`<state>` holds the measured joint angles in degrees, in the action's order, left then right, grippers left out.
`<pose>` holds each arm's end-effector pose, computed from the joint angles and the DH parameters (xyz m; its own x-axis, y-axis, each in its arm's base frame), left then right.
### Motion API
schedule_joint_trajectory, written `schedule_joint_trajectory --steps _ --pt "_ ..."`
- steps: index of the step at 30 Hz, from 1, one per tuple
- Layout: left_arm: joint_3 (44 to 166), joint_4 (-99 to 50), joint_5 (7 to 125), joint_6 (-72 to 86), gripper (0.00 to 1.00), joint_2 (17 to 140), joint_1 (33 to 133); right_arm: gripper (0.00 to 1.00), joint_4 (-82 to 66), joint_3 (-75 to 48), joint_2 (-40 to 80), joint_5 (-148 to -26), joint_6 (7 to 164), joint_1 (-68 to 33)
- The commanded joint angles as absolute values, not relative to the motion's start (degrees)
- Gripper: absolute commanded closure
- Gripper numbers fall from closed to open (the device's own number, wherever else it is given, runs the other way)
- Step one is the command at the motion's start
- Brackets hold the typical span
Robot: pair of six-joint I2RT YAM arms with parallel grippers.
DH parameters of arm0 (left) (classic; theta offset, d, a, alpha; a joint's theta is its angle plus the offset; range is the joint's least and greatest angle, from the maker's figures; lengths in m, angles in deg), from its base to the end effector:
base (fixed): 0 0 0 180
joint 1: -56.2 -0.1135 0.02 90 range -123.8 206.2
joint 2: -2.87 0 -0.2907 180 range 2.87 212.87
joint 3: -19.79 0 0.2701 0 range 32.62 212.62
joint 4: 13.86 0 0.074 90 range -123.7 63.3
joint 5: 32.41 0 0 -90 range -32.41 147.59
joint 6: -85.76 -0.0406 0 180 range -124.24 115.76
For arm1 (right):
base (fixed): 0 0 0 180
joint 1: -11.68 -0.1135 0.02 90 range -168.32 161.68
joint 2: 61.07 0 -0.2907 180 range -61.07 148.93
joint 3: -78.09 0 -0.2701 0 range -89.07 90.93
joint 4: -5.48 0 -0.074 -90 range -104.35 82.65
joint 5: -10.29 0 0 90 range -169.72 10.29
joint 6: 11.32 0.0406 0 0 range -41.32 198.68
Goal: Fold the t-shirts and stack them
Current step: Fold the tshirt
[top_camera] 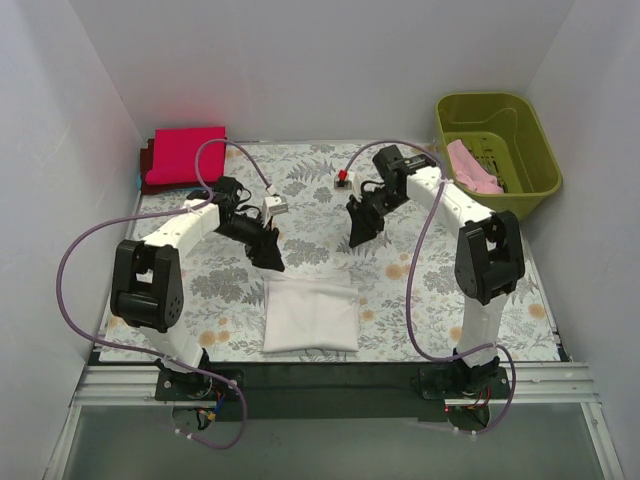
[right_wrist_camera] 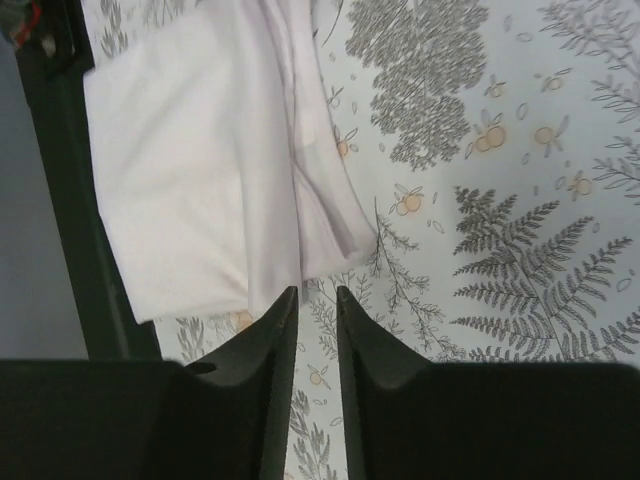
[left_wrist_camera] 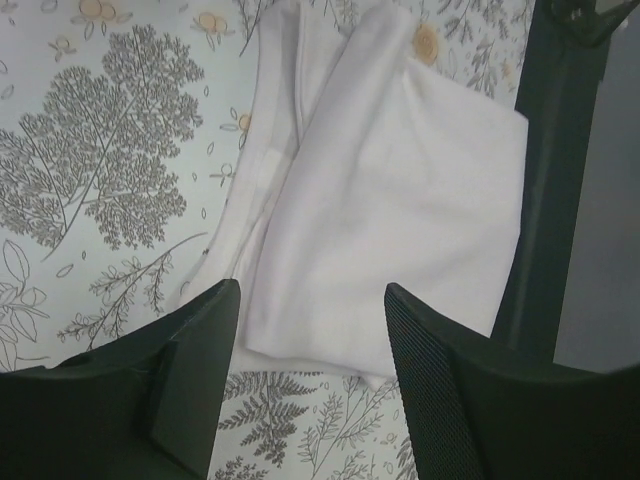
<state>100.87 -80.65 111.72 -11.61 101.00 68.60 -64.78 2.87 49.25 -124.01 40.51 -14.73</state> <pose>0.3151 -0.1030 0.2249 -0.9360 0.2827 -0.2098 0.3336 0.5216 -0.7852 0.3591 0.2100 0.2601 -0.3911 -0.6880 -0.6113 -0.9075 0.1775 0.3807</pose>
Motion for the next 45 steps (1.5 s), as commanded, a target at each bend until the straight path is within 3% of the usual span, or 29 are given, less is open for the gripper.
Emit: schedule_joint_trajectory --steps 1,4,10,26,32,36,42,45 --pt "102.7 -75.5 116.9 -5.8 0.41 98.5 71.5 0.74 -64.8 8.3 53.0 -130.6 47.9 -14.0" --pt "101.9 -70.7 114.6 -1.5 0.43 99.9 75.1 0.84 -62.9 9.2 56.1 -133.0 51.5 -14.9" --pt "97.2 -61.3 108.3 1.9 0.44 100.4 80.2 0.93 -60.4 9.9 61.5 -138.1 55.8 -16.2" --pt "92.5 -52.1 103.7 4.8 0.42 104.1 85.6 0.99 -49.0 4.2 66.1 -142.2 69.2 -18.7" --pt "91.4 -52.1 103.8 3.2 0.49 104.4 85.8 0.99 -45.4 2.8 67.4 -141.9 74.1 -20.0" --pt "91.2 -52.2 104.3 3.0 0.61 104.5 85.9 0.99 -43.1 1.1 67.3 -140.8 76.1 -20.4" --pt "91.2 -53.6 104.7 1.1 0.65 104.8 85.9 0.99 -41.6 0.4 67.9 -139.5 77.8 -20.7" --pt "91.1 -53.6 105.1 0.8 0.76 103.6 86.0 0.99 -41.3 -0.1 67.9 -139.2 78.1 -21.3"
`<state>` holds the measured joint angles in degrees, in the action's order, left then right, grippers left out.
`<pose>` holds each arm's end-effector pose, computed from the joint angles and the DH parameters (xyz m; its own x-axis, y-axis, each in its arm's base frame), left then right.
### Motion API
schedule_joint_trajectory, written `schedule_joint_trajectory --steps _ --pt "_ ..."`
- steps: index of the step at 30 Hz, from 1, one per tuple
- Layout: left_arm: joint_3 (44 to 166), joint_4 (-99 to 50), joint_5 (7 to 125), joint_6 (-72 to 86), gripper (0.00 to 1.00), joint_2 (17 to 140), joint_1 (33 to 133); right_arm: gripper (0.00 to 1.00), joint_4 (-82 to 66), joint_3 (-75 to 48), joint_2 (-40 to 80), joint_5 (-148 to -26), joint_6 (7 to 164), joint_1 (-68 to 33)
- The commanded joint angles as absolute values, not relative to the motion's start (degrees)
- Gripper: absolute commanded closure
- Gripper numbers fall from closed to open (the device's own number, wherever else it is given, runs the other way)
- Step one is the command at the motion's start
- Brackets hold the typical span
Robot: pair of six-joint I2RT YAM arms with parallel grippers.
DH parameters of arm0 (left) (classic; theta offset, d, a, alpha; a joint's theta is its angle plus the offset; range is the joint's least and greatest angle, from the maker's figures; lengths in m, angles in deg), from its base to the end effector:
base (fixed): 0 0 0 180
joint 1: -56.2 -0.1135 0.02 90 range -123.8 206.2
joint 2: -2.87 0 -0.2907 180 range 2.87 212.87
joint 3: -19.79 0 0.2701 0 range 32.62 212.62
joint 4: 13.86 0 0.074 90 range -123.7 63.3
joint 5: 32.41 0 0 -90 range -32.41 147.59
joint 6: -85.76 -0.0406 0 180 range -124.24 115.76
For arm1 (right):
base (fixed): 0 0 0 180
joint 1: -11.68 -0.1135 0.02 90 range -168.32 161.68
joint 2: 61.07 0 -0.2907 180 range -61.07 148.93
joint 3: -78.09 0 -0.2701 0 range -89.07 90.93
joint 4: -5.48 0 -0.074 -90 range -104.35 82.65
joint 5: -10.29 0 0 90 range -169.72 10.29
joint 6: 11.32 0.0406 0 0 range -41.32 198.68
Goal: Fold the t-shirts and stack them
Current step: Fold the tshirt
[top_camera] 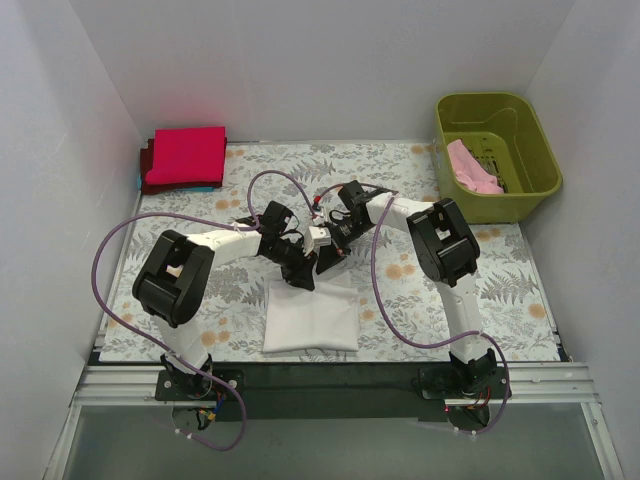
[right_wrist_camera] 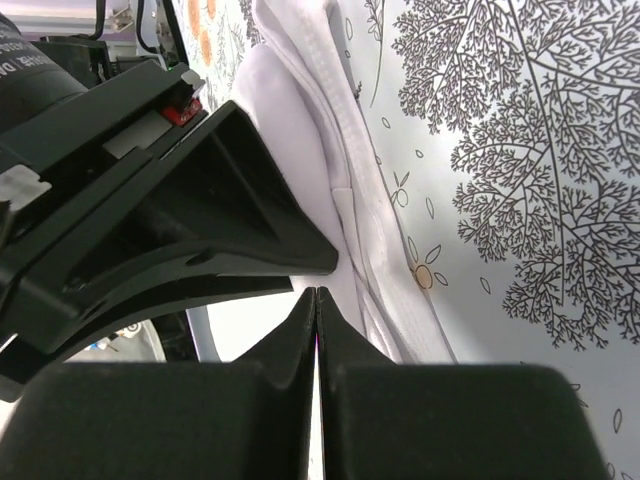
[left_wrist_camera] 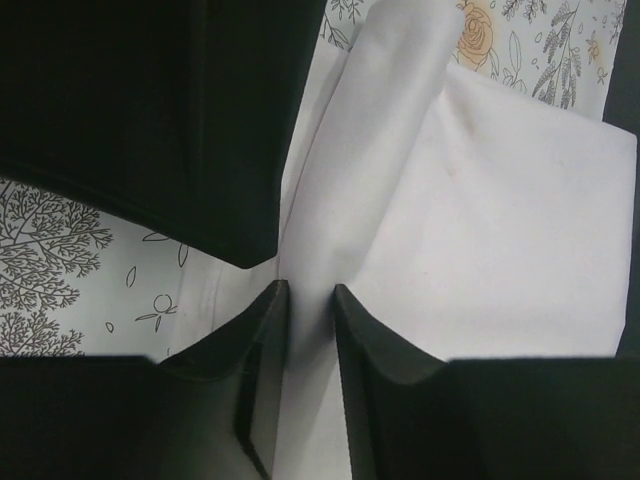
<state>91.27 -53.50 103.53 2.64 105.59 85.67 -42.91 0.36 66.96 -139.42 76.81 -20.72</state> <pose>0.2890 -0.1968 0.1604 -0.8822 0.4028 -0.2439 0.4446 0.5418 -0.7133 0.3765 0.2804 0.1342 -0.7965 -0.5250 -0.3001 -0.4956 0.2825 0.8213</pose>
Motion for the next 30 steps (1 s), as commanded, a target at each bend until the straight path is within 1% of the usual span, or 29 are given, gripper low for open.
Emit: schedule_joint_trajectory --steps 1,3,4,5,17,30 --pt "91.2 -53.6 105.1 0.8 0.8 103.2 86.0 0.99 -41.1 -0.4 67.8 -139.2 78.1 -21.6" --pt "91.2 -53.6 105.2 0.6 0.93 101.8 86.1 0.99 -40.8 -0.9 67.9 -138.6 77.9 -21.9" --pt "91.2 -53.5 105.4 0.5 0.98 101.1 86.0 0.99 -40.8 -1.4 68.0 -138.3 77.4 -22.2" --pt "90.9 -53.6 105.5 0.4 1.0 100.4 86.0 0.99 -40.8 -1.5 68.3 -138.0 77.2 -22.2" --pt "91.1 -56.4 104.4 0.0 1.0 93.9 86.0 0.99 -40.8 -4.4 72.0 -135.3 73.7 -22.7" --pt "93.2 -56.0 101.7 -1.2 1.0 93.8 84.2 0.99 -40.8 -7.0 71.6 -133.9 70.9 -22.9"
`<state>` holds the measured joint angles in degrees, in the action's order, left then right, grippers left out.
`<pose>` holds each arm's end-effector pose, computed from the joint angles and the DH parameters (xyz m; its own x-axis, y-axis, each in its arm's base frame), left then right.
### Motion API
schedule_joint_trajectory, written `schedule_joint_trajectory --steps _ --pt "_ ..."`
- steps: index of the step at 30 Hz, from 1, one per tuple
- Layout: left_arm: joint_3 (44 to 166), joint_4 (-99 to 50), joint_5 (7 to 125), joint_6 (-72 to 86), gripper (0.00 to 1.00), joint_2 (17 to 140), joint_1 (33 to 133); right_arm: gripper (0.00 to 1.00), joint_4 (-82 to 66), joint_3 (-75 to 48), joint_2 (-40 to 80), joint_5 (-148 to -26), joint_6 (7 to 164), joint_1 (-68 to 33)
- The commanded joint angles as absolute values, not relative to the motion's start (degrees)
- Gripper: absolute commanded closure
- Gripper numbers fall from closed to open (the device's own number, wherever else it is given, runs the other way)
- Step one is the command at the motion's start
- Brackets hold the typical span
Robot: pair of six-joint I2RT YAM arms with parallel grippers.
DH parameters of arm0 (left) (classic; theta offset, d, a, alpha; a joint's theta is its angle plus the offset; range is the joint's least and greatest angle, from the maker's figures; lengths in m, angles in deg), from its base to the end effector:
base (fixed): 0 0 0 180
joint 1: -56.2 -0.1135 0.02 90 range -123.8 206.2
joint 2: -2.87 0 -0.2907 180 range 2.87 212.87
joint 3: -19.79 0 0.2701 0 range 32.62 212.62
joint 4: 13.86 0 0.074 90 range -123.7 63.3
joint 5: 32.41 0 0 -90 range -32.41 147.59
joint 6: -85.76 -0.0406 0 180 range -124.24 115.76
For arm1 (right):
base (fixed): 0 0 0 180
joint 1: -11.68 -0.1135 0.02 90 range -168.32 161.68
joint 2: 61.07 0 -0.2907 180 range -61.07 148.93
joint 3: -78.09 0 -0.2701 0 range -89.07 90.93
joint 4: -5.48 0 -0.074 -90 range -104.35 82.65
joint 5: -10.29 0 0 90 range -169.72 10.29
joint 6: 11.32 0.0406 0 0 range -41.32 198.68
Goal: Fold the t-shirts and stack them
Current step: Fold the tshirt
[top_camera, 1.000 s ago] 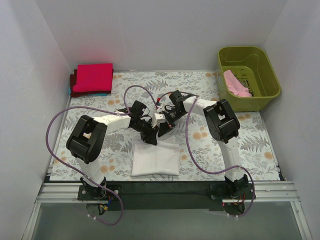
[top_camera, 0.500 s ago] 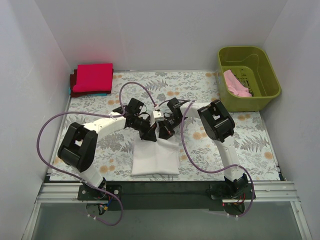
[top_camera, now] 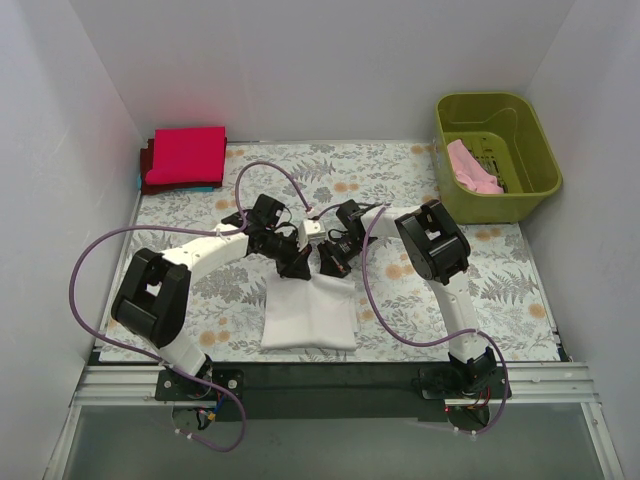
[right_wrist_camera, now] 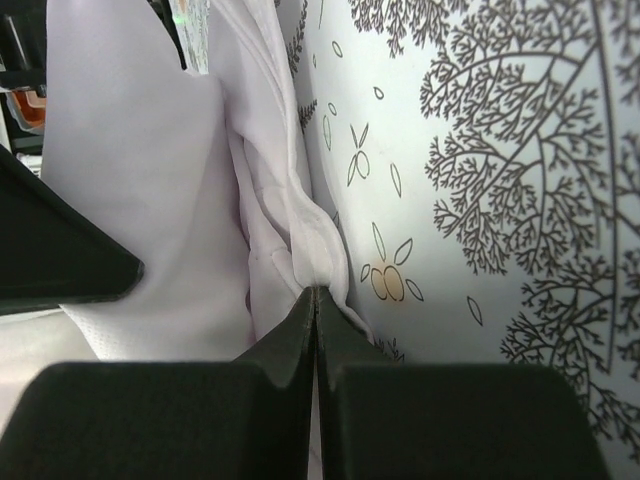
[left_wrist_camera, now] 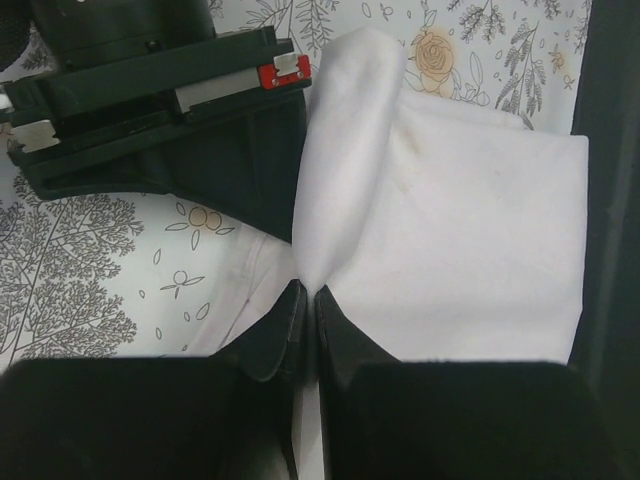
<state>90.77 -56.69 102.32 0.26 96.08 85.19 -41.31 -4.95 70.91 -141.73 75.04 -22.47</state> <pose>0.2745 -0.1848 0.2083 -0.8381 0.4006 -0.3703 0.5398 0.5106 -0.6693 0.3514 0.2817 0.0825 -0.7941 -0.5747 -0.1977 -0.4187 0.2817 0.8633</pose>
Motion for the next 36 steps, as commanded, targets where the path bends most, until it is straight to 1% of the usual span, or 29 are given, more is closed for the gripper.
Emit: schedule_joint_trajectory --steps 1,9,16,18,20,21,22,24,25,27,28,29,31,33,36 --pt "93.4 -56.0 101.7 -1.5 1.0 94.1 83.5 0.99 -40.8 -7.1 71.6 -133.8 70.9 -22.9" --pt "95.0 -55.6 101.5 -4.0 1.0 96.1 83.0 0.99 -40.9 -7.0 71.5 -133.6 70.6 -22.9" --pt "92.8 -52.9 98.3 -5.6 1.0 97.3 82.8 0.98 -41.3 -7.0 70.3 -132.8 70.4 -22.9" --pt "92.4 -52.2 97.7 -5.6 0.91 97.0 82.9 0.96 -41.7 -6.4 69.1 -131.8 70.2 -22.8" --pt "92.3 -51.8 96.6 -5.5 0.84 96.5 82.8 0.89 -42.2 -5.7 68.0 -130.5 70.2 -22.7" --pt "92.4 -51.8 96.5 -5.3 0.82 96.0 82.8 0.87 -42.5 -5.1 67.1 -129.8 70.1 -22.6" --pt "92.5 -51.9 96.4 -5.0 0.81 95.7 82.7 0.8 -43.3 -3.9 66.6 -128.3 70.0 -22.6" --pt "93.3 -52.4 96.5 -5.0 0.77 95.0 82.7 0.72 -44.7 -2.1 65.2 -126.7 68.8 -22.6" --pt "93.7 -53.1 96.6 -5.0 0.76 94.4 82.7 0.66 -46.4 0.3 64.9 -125.2 68.3 -22.6" --pt "95.1 -53.9 96.5 -4.6 0.75 93.8 82.7 0.58 -47.5 2.7 63.9 -122.4 66.7 -22.5" --pt "95.5 -54.8 96.5 -4.7 0.75 93.0 82.6 0.47 -48.1 4.1 63.5 -121.6 66.0 -22.3" --pt "96.0 -55.4 96.5 -2.2 0.75 92.5 82.6 0.43 -48.8 6.2 63.1 -120.4 64.6 -22.2" --pt "97.1 -57.3 96.5 -0.3 0.75 90.8 81.8 0.36 -49.6 8.4 62.2 -118.4 63.2 -21.2" --pt "97.4 -58.4 96.9 3.5 0.73 89.5 80.2 0.35 -51.2 10.9 61.9 -117.8 61.6 -20.1" --pt "97.2 -61.8 97.7 7.3 0.68 88.2 77.8 0.35 -53.1 11.7 61.0 -118.0 59.5 -16.2"
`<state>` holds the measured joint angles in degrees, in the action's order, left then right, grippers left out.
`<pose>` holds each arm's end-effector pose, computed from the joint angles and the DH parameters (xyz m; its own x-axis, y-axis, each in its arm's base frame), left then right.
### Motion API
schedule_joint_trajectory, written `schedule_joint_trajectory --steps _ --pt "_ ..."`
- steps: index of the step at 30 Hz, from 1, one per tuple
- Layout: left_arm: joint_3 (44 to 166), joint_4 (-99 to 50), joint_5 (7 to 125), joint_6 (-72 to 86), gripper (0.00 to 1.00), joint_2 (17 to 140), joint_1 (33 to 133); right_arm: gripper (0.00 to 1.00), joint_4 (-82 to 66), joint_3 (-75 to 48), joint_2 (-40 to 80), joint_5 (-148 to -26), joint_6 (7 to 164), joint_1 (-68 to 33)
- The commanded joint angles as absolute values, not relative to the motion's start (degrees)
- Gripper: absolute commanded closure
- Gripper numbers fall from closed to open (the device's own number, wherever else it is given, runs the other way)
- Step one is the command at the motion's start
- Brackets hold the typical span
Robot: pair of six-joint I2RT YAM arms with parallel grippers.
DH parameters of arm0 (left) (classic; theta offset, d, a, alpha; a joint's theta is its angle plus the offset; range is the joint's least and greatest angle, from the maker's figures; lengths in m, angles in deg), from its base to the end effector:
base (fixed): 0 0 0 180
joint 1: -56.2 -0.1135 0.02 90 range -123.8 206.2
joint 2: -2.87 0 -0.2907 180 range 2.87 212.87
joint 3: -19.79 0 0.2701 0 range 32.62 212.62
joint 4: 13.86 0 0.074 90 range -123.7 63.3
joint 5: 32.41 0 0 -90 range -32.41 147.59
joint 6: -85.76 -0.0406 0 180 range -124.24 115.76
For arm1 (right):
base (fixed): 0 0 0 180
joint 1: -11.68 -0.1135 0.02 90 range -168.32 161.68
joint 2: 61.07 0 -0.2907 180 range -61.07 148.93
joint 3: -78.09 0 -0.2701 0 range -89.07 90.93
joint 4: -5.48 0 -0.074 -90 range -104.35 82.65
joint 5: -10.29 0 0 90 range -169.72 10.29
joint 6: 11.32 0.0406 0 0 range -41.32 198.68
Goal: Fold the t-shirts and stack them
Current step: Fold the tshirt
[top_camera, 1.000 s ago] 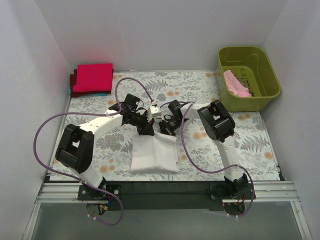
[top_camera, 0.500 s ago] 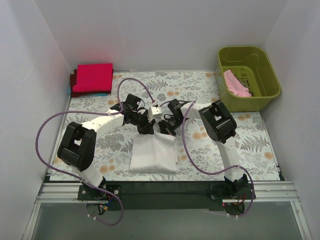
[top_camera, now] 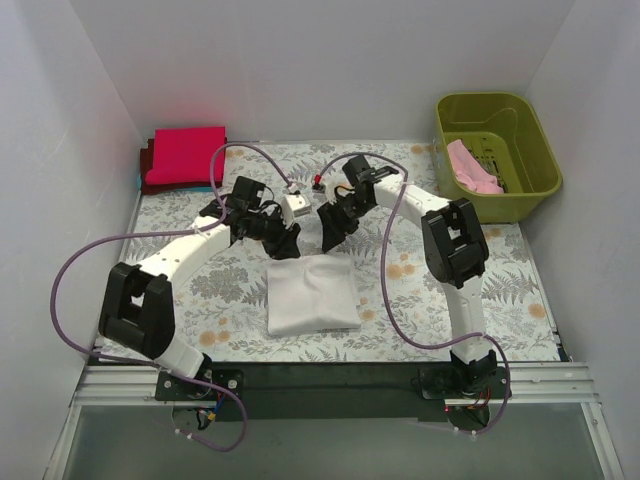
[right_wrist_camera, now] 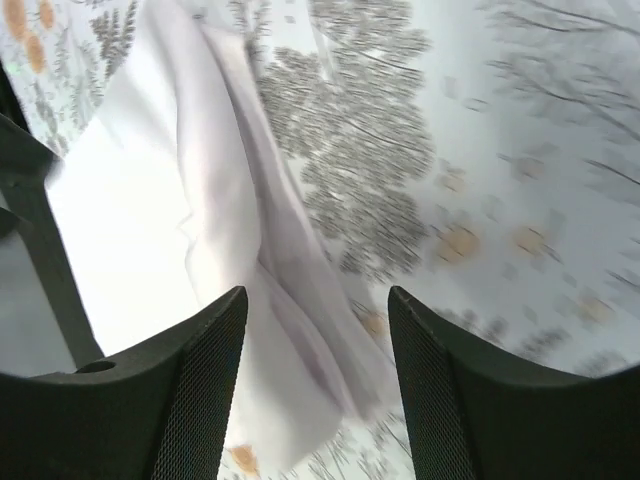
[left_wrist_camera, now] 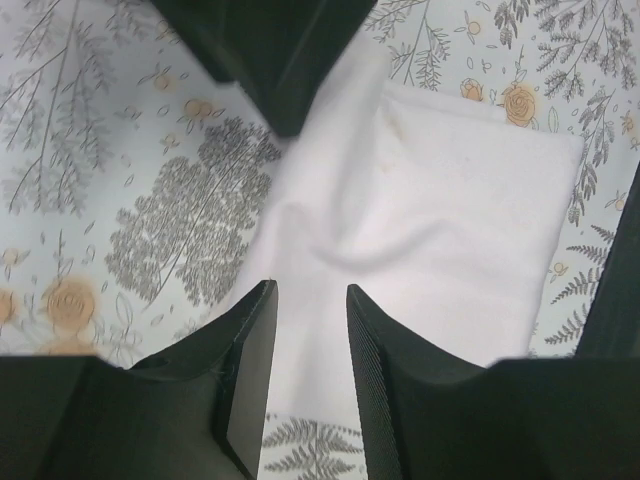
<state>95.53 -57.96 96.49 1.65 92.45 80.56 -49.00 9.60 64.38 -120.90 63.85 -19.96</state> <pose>0.2957 -0.1619 0.2501 -0.8321 0.2891 -0.4734 0.5421 0.6043 -0.5839 0.4025 0.2794 0.1880 -0.6115 -0.6030 -0.5123 -0.7836 0.3716 0.4979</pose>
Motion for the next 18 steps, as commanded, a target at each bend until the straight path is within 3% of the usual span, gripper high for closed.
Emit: schedule_joint_trajectory --steps 1,6,10,18 --pt "96.5 -62.4 97.7 8.8 0.67 88.1 77.0 0.35 -53.4 11.6 60.6 -118.0 59.1 -15.4" --pt "95.5 -62.2 98.8 16.3 0.59 89.9 71.8 0.34 -56.3 10.0 58.1 -122.3 57.4 -11.1" --pt "95.1 -61.6 97.0 17.9 0.56 93.0 70.7 0.24 -56.7 4.7 55.0 -127.6 56.1 -10.1" --pt "96.4 -62.6 94.1 16.9 0.56 101.1 68.8 0.28 -55.3 3.1 57.3 -122.8 55.0 -12.7"
